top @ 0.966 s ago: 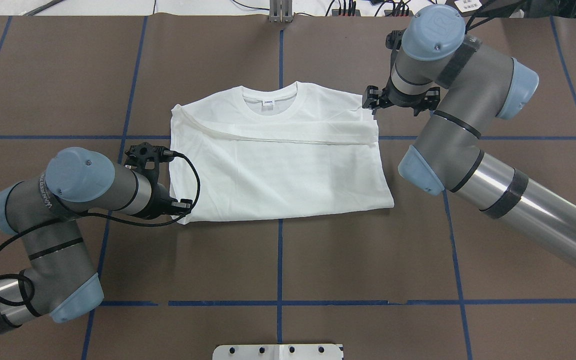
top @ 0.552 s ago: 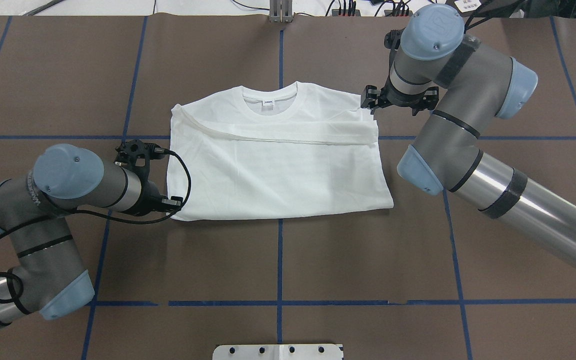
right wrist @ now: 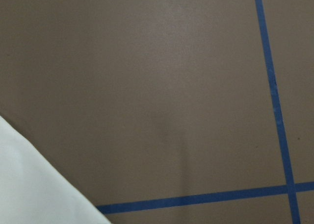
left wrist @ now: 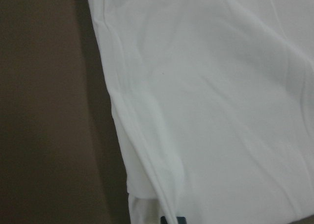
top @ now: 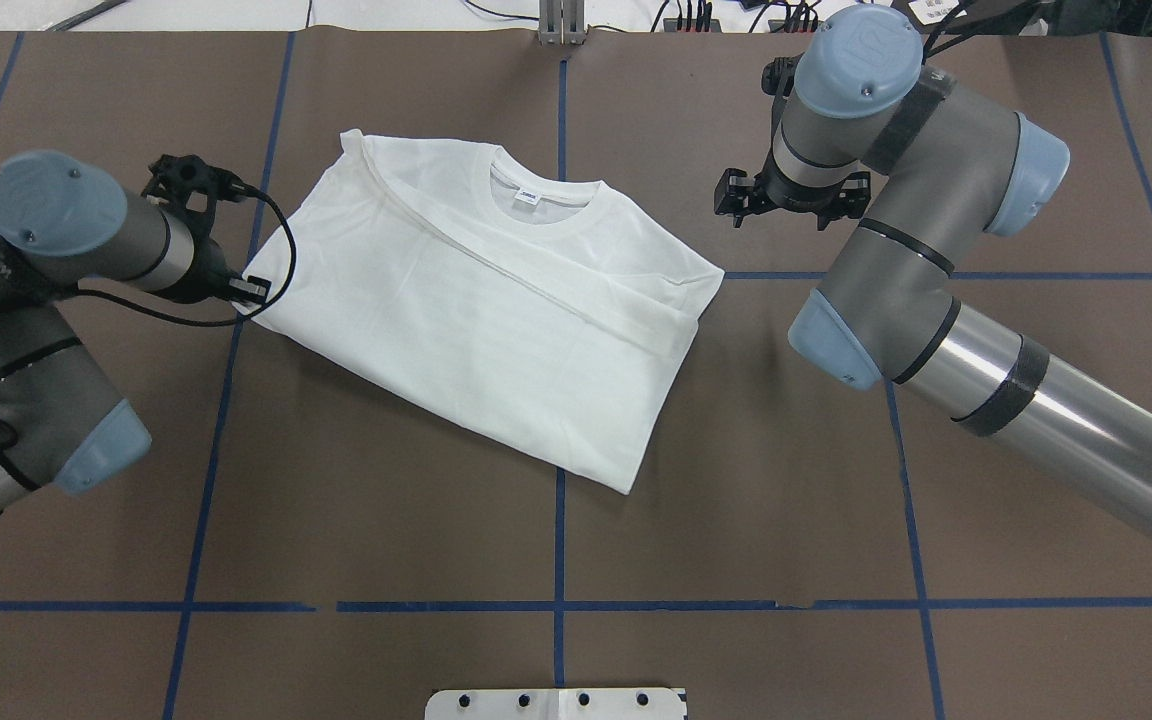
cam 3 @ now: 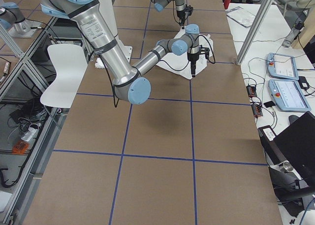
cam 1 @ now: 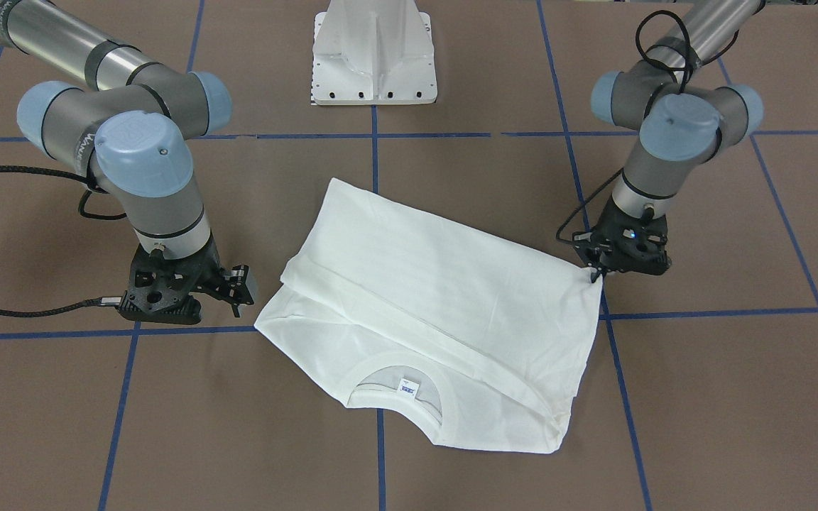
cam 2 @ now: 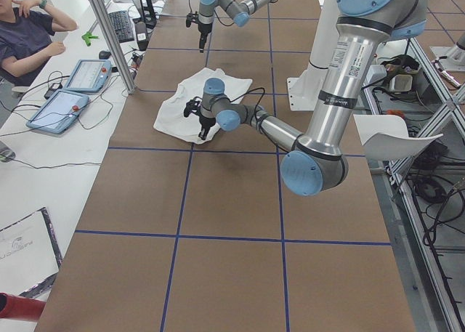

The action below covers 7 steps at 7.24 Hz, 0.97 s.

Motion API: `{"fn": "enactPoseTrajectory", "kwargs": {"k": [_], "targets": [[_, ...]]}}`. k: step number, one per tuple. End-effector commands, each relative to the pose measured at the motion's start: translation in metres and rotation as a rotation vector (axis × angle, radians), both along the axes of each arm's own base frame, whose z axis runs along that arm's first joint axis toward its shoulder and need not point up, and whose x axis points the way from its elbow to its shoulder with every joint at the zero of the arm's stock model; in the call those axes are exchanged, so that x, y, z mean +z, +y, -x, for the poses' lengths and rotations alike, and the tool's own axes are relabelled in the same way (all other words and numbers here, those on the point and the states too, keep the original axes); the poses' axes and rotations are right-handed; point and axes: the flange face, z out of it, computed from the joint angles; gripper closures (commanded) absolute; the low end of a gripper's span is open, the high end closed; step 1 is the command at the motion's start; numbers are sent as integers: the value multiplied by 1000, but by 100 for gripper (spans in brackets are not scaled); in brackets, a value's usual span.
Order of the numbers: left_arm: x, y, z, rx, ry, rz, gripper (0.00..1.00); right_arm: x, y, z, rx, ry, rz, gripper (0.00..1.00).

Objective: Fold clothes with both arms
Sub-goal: 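Drag the folded shirt with the left gripper away from the robot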

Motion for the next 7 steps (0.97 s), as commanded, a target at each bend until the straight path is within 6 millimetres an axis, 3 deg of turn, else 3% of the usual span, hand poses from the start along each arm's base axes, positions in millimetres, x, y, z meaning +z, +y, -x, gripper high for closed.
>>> {"fn": "enactPoseTrajectory", "kwargs": {"k": [1,2,3,4,6,7], "targets": [[6,-107,15,-58,-103,-39,100,-10,3,-2,1,-15,-11,0],[17,-153,14,-63,-132,-80,100,-16,7,-7,5,-29,-20,0],[19,-173,7,-66,-134,-114,100,-23,10,-10,10,-39,-28,0],[9,-181,23,-86,-101,-145,1,-23,11,-5,25,-43,-11,0],[-13,-174,44,20,75,-77,0,-31,15,26,64,-65,32,0],[-14,-154,55,21,109,-86,0,-35,15,62,125,-140,66,0]]}}
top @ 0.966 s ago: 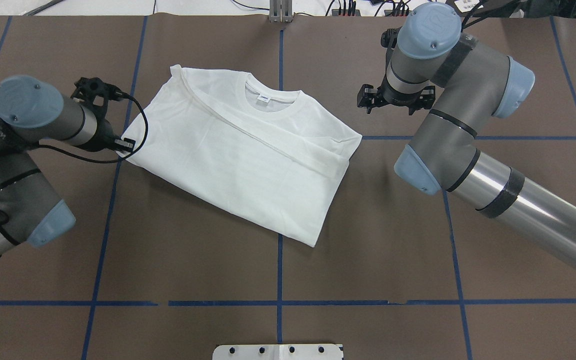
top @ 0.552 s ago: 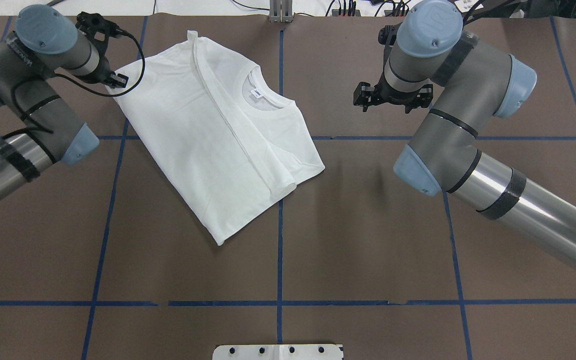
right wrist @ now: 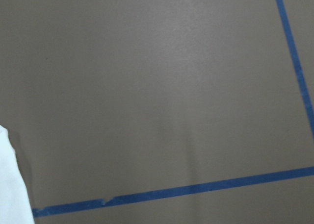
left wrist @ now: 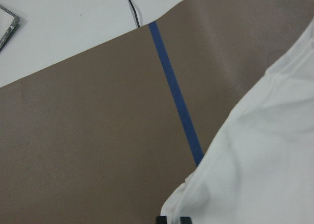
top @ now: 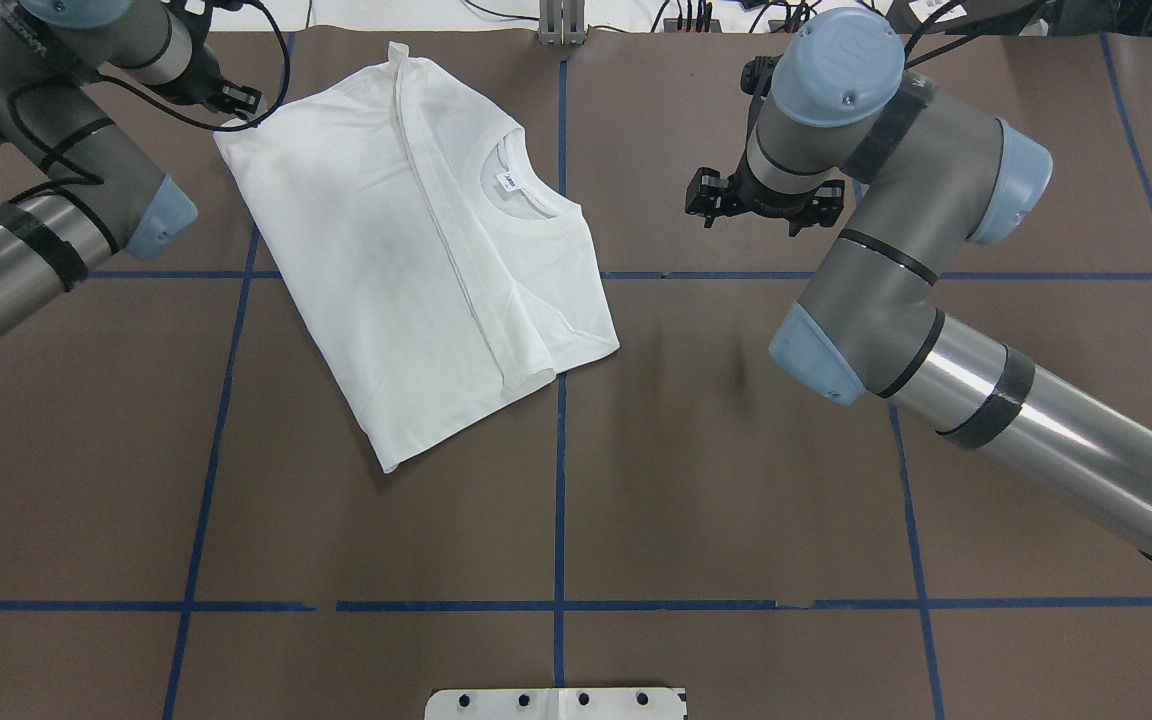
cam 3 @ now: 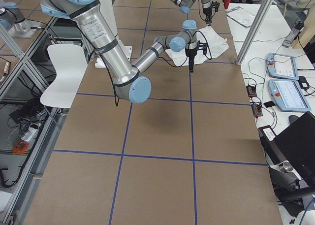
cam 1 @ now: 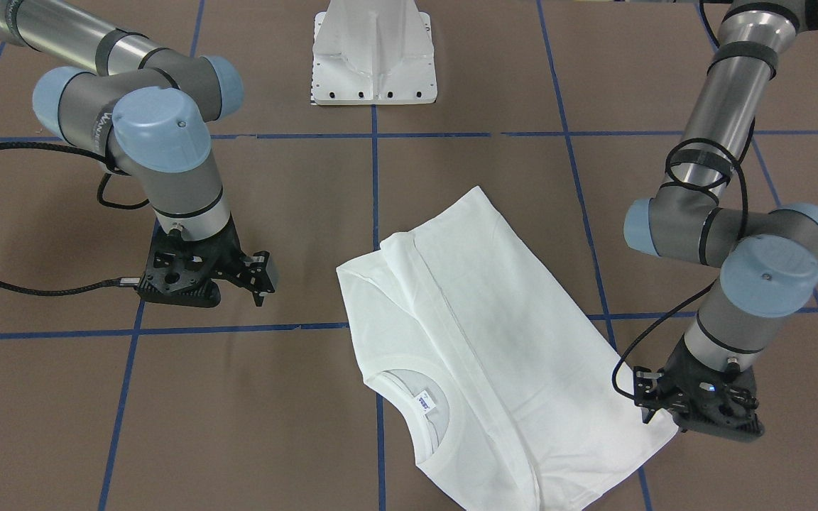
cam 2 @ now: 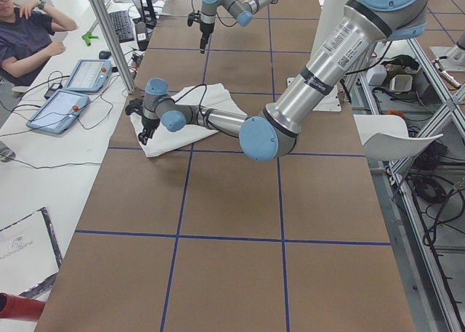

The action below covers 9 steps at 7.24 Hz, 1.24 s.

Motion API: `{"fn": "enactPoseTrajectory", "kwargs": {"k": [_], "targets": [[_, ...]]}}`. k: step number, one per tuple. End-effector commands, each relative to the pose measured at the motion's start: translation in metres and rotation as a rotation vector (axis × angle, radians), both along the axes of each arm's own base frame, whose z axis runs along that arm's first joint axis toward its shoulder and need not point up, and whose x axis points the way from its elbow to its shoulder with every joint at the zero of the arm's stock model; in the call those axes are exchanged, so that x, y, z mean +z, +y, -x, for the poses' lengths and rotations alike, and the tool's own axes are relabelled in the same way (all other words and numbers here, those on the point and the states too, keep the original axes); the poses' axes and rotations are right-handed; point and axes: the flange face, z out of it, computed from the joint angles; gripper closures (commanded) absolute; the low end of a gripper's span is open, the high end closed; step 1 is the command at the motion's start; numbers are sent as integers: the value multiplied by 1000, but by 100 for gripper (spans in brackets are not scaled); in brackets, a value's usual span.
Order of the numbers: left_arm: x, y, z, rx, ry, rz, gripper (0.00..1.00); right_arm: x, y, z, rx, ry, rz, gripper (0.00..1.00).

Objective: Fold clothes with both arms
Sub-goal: 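Drag the folded shirt with the left gripper away from the robot, then bring the right gripper across to the shirt's collar corner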

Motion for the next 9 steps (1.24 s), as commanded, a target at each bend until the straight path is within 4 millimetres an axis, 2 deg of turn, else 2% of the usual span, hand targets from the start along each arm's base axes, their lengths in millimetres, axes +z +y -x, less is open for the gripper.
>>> {"fn": "enactPoseTrajectory", "kwargs": {"k": [1,2,4,5,6,7,9], "targets": [[-2,33,24,28,82,-9,0,-10,12,57,121,-125,56,0],[-2,43,28,29,89,-19,0,-10,31,79,147,-121,62,0],[1,51,29,33,90,-20,0,-25,55,118,242,-144,120,3],[3,52,28,35,89,-18,0,-38,57,148,306,-157,204,6],[3,53,28,36,90,-20,0,-45,52,169,356,-152,266,9],[3,54,27,37,88,-19,0,-41,56,177,376,-147,295,10],[2,54,26,13,104,8,0,-35,60,179,385,-106,319,13]]}}
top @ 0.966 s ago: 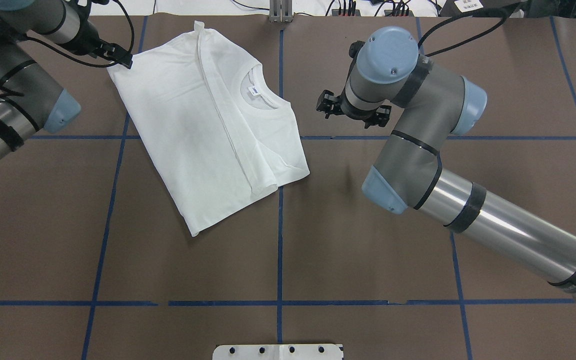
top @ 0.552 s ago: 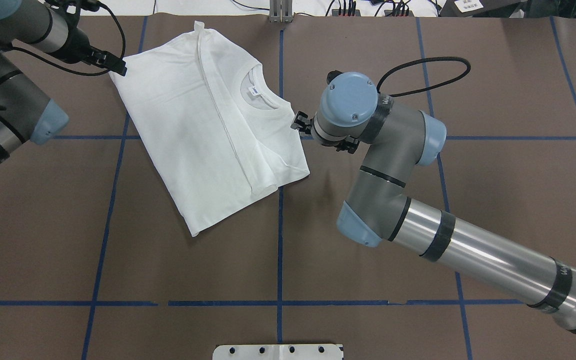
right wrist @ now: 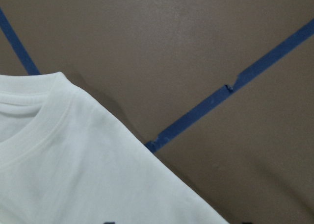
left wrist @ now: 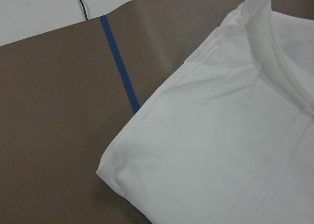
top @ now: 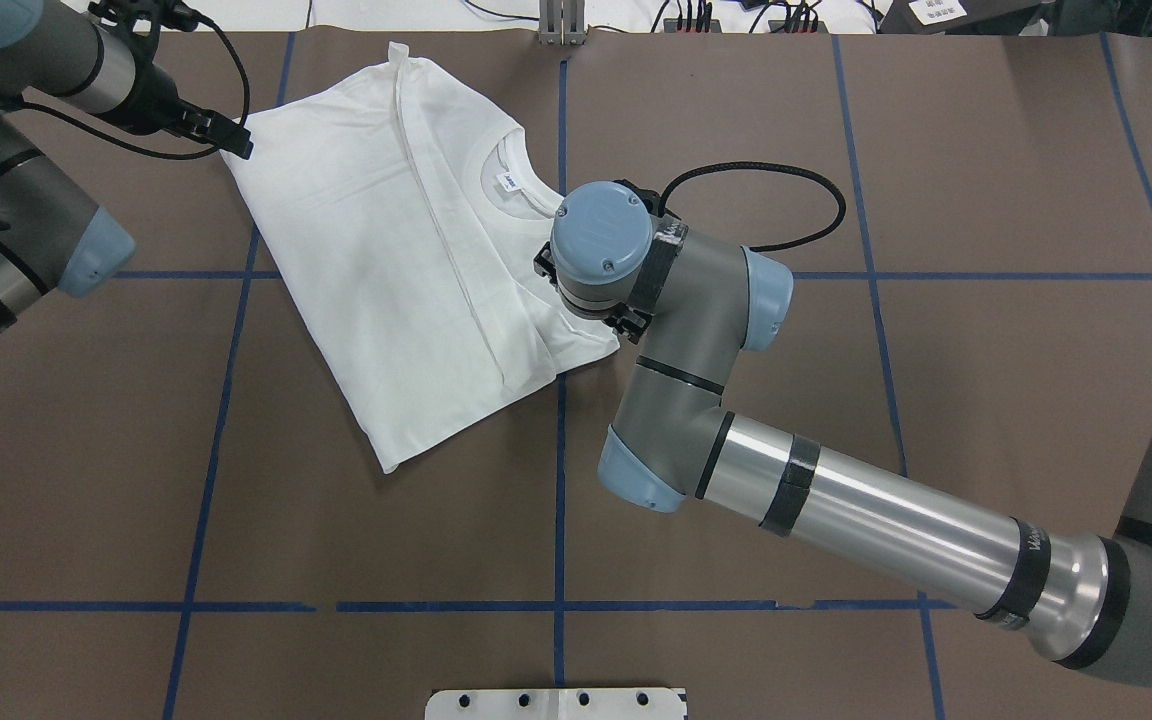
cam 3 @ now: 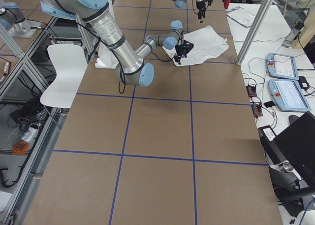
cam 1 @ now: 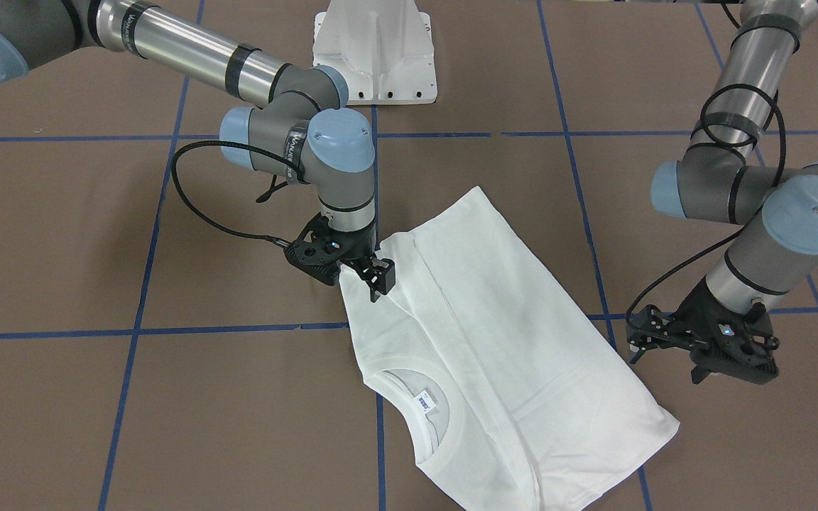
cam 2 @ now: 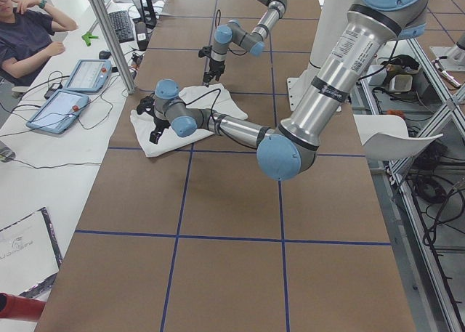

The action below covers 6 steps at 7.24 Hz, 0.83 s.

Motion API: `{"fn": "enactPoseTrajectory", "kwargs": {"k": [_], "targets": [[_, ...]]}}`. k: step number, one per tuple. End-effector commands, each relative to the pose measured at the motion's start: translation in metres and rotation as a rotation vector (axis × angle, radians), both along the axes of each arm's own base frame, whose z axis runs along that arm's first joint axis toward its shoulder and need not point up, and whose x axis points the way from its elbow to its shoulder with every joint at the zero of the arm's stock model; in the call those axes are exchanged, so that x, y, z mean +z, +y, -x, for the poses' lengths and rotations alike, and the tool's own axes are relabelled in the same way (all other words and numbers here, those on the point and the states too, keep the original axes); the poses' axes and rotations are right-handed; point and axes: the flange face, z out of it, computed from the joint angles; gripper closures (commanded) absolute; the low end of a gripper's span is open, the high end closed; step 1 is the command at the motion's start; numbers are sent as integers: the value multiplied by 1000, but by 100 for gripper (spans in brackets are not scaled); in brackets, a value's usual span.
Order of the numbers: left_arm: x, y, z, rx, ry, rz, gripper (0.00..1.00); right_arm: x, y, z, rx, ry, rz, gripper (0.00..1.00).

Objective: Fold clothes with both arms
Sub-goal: 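Bring the right gripper across to the shirt's collar corner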

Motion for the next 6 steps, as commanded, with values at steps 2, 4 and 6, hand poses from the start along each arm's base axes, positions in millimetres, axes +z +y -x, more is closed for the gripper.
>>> {"fn": "enactPoseTrajectory", "kwargs": {"k": [2,4,6], "targets": [[-6,5,-9,-35,39,45,0,9,5,2,4,43,36,14],[-8,6,-9,-35,41,42,0,8,5,1,4,39,34,14],[-9,7,-9,-35,42,40,0,9,7,1,3,39,33,19]]}}
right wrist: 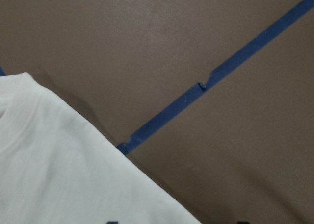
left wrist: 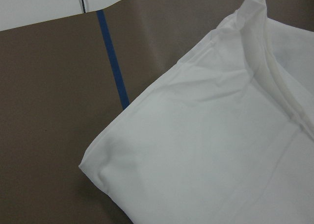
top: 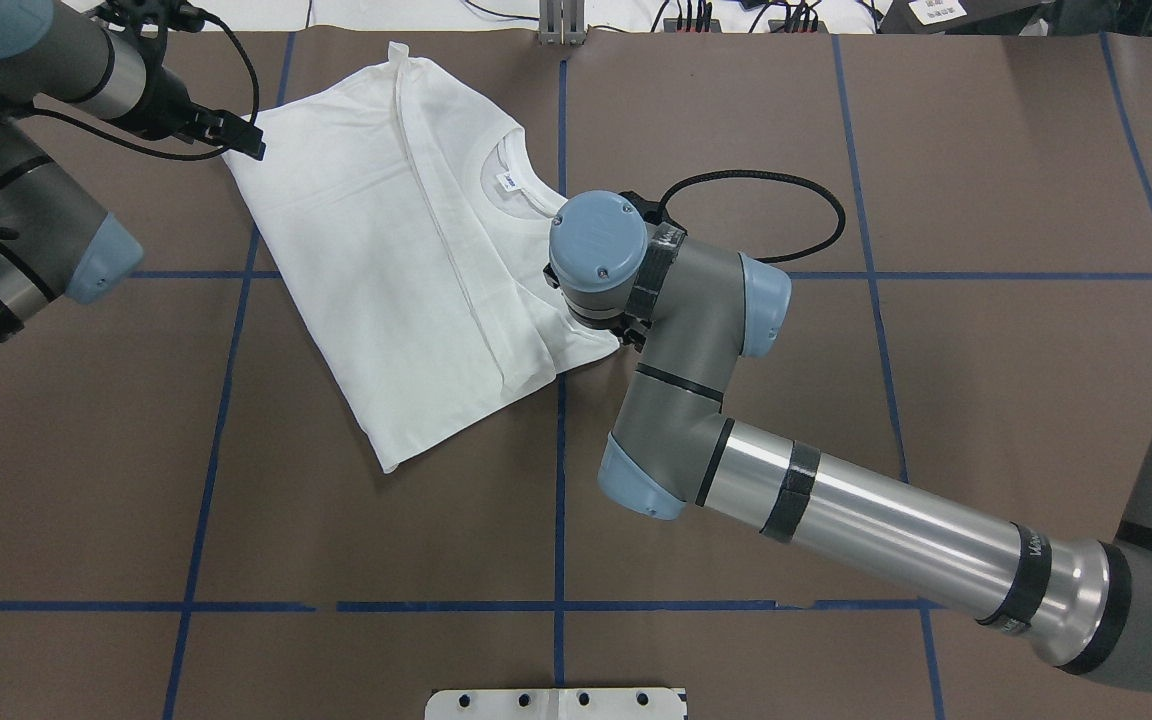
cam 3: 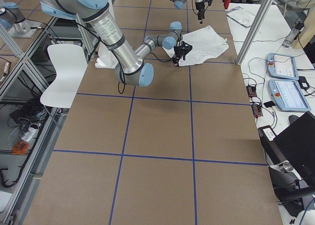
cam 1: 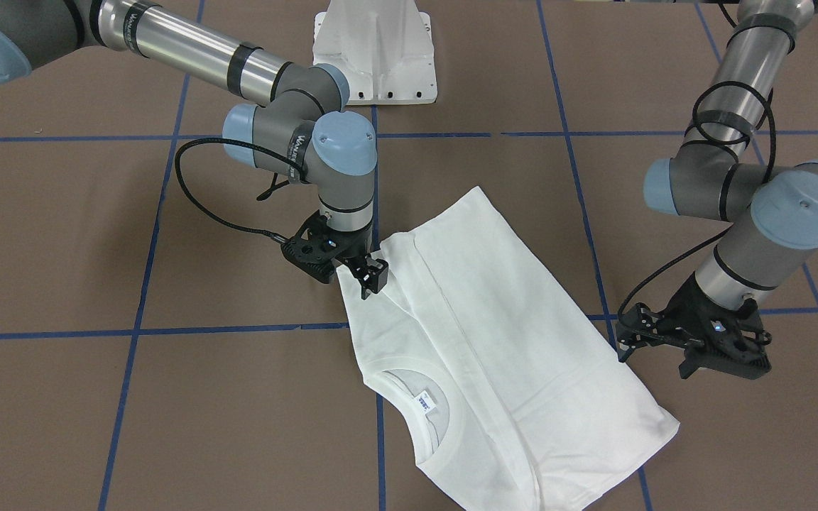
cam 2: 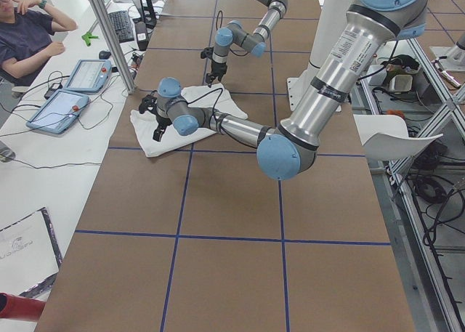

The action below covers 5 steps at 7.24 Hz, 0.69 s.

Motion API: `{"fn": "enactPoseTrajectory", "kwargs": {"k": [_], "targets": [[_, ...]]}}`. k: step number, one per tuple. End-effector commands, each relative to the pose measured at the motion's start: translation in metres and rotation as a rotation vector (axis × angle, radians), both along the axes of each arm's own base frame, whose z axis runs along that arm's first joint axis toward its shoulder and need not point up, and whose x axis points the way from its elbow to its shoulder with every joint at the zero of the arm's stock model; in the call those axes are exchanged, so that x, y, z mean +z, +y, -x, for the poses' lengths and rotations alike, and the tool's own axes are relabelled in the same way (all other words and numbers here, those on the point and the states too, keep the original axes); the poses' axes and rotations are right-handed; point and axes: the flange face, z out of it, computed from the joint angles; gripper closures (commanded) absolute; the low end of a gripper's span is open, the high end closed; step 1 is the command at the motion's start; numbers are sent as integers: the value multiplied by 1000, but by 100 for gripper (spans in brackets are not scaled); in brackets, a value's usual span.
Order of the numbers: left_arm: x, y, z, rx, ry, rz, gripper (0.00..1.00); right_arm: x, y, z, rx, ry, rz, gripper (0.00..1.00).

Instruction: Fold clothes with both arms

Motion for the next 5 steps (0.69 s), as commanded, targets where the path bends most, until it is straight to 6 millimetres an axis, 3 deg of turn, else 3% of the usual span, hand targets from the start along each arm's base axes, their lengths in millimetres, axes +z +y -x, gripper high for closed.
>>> {"fn": "enactPoseTrajectory", "kwargs": {"k": [1,5], "targets": [[-1,0,0,0,1,-1,0,1,4,2,-4,0,-2,23],[1,0,0,2,-2,-2,0,0,16,6,-16,-2,-10,39]]}}
